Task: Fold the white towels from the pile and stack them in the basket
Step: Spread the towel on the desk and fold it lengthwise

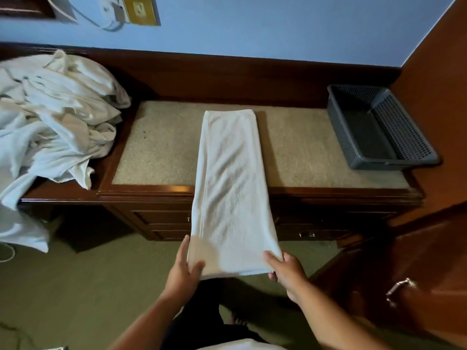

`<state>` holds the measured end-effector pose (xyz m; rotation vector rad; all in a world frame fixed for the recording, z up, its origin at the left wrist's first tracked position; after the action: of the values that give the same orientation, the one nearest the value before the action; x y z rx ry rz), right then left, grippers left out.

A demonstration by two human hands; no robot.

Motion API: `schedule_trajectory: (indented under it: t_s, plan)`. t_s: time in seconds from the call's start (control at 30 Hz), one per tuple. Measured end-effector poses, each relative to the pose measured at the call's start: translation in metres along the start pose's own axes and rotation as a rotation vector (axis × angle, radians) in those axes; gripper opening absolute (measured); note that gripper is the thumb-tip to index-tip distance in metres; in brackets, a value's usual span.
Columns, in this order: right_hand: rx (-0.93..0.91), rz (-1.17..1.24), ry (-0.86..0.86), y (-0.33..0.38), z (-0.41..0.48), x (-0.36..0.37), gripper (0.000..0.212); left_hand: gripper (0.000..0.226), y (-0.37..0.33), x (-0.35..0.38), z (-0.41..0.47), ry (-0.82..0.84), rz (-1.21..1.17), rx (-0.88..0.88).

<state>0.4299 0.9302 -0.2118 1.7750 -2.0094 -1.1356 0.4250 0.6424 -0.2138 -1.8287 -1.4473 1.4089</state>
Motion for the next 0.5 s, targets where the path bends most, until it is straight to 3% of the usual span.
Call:
schedule_trajectory:
  t_s: [0.33, 0.5]
  plan:
    - [-0.043, -0.039, 0.022, -0.028, -0.021, -0.008, 0.014, 0.067, 0.018, 0.002, -0.033, 0.06, -0.051, 0.012]
    - [-0.082, -0.086, 0.037, -0.036, -0.024, -0.011, 0.019, 0.043, 0.023, 0.005, -0.041, 0.086, -0.086, -0.087]
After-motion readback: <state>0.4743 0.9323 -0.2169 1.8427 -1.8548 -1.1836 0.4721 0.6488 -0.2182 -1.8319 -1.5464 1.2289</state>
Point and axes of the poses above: each hand's wrist, its own z-axis towards the middle knuckle, its own x-axis out of the palm, y = z × x, the point moved 4 cm from there along z, towards the middle knuckle, and after that the axes turned 10 degrees about -y, right-handed, at the moved point
